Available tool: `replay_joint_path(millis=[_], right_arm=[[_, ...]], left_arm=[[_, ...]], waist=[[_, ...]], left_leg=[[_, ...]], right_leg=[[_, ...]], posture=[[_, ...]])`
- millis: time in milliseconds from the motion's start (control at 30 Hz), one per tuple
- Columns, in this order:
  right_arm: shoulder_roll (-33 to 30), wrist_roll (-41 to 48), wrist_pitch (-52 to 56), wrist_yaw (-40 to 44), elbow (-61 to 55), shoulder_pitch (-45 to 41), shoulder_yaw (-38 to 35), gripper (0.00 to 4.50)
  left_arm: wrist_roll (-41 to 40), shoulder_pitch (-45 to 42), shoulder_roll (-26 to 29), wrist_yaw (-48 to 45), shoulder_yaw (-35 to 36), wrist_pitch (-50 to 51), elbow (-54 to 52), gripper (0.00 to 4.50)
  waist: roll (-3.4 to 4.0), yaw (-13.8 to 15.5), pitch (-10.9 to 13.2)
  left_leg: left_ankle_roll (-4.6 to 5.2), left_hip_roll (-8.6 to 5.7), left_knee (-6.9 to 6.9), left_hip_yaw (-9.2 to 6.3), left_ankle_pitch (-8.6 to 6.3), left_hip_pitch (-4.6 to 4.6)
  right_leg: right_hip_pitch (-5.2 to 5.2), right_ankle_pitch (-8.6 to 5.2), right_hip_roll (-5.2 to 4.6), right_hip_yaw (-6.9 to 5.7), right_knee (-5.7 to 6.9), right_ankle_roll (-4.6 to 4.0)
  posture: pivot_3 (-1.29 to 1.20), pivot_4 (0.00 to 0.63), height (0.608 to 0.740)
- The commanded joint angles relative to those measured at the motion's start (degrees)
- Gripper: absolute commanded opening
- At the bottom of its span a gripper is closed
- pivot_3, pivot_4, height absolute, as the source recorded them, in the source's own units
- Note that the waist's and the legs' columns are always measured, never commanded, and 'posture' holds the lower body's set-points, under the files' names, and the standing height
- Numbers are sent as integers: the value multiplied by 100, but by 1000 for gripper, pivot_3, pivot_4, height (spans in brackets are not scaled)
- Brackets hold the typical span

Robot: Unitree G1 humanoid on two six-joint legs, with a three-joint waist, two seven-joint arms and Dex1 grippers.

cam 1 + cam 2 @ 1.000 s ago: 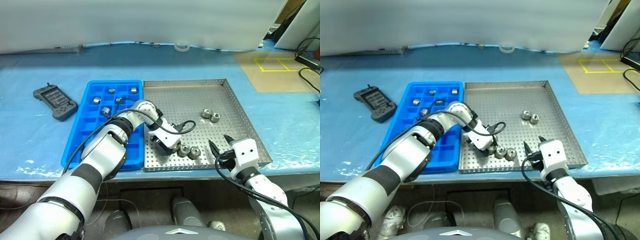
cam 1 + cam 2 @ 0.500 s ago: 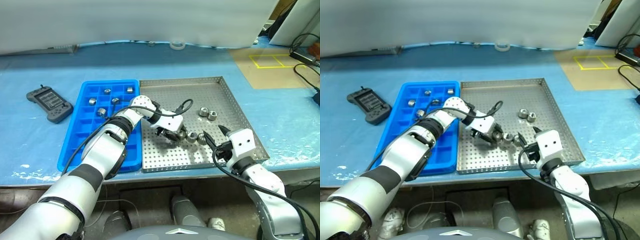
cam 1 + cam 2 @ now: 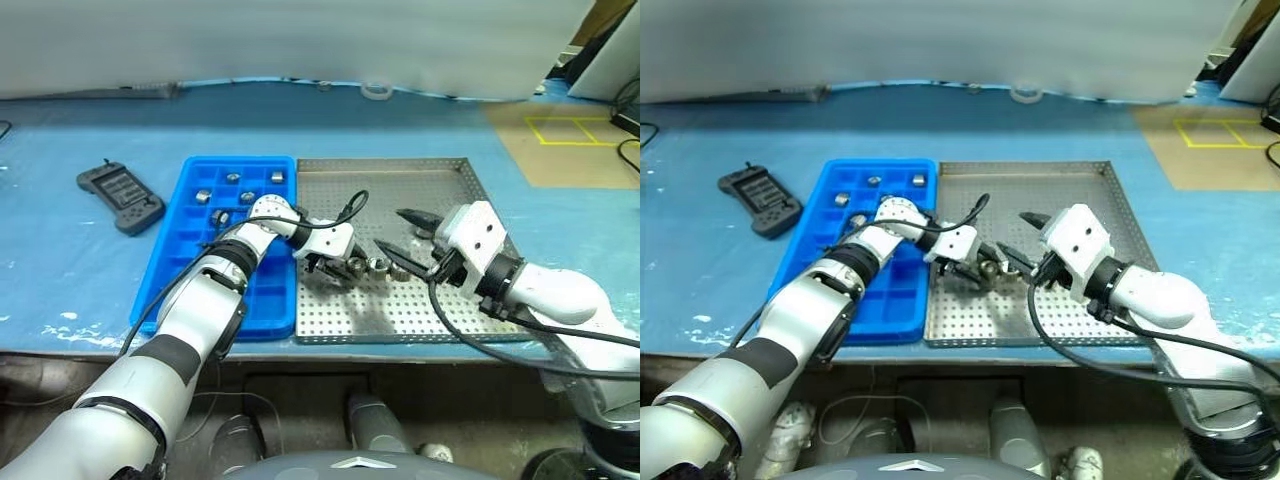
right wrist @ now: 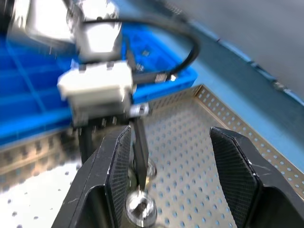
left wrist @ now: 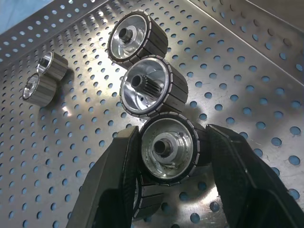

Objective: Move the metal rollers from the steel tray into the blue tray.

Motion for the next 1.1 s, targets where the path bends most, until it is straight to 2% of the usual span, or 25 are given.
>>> replay_joint_path(millis=[33,100,200,300,333,567,733,933,1100], right_arm=[[-389,-237,-278,355,73,159,155,2844],[-472,-418,-546,367,261,303,93,2844],[-361,-644,-992,232,559,447,-64,3317],[-277,-981,-1357,87,707,541,8,4368],[-224,-1150,-1490,-29,740,486,56,4485],[8,-1446,-1607,-54,834,232,363,4485],[-113,-1787,-1764,160,906,365,825,4485],[-271,-2117,-1988,304,862,404,822,4485],[-198,-3118,-2842,-168,1411,117,1086,4485]], left_arm=[[-323,-200,-33,-127,237,8,-250,2046],[-286,-225,5,-59,239,-15,-232,2046],[-398,-270,-9,-131,345,102,-250,2018],[-500,-259,-36,-277,411,194,-304,2018],[-508,-245,-39,-306,409,194,-318,2018],[-534,-149,-140,-374,390,251,-377,2018],[-529,-219,-190,-326,398,283,-358,2018],[-503,-406,-148,-173,435,375,-254,2018],[-872,-479,-271,-813,624,1018,-343,2018]], waist=[[0,83,0],[0,152,0],[-1,218,0],[-1,261,-1],[-1,263,-1],[-1,260,-1],[-1,260,-1],[-1,251,-1],[-2,232,-2]], left_leg=[[0,4,-1,1,0,0],[-1,1,0,2,0,-4],[0,-2,4,5,0,-6],[2,-6,9,8,0,-10],[2,-6,11,8,0,-11],[4,-4,13,10,1,-14],[7,-6,12,8,-1,-20],[8,-7,16,9,-1,-22],[8,-8,22,12,0,-20]], right_leg=[[-1,0,-1,5,1,0],[-6,0,-12,4,3,0],[-11,0,-15,4,3,-1],[-15,-1,-19,3,4,-2],[-16,-1,-19,3,3,-3],[-22,-1,-18,2,9,-3],[-23,-1,-21,1,9,-2],[-25,-1,-23,1,8,-2],[-25,-1,-23,0,9,-3]], posture=[[-465,150,740],[-462,150,740],[-457,150,740],[-455,150,740],[-456,150,740],[-469,150,740],[-472,150,740],[-472,150,740],[-473,150,740]])
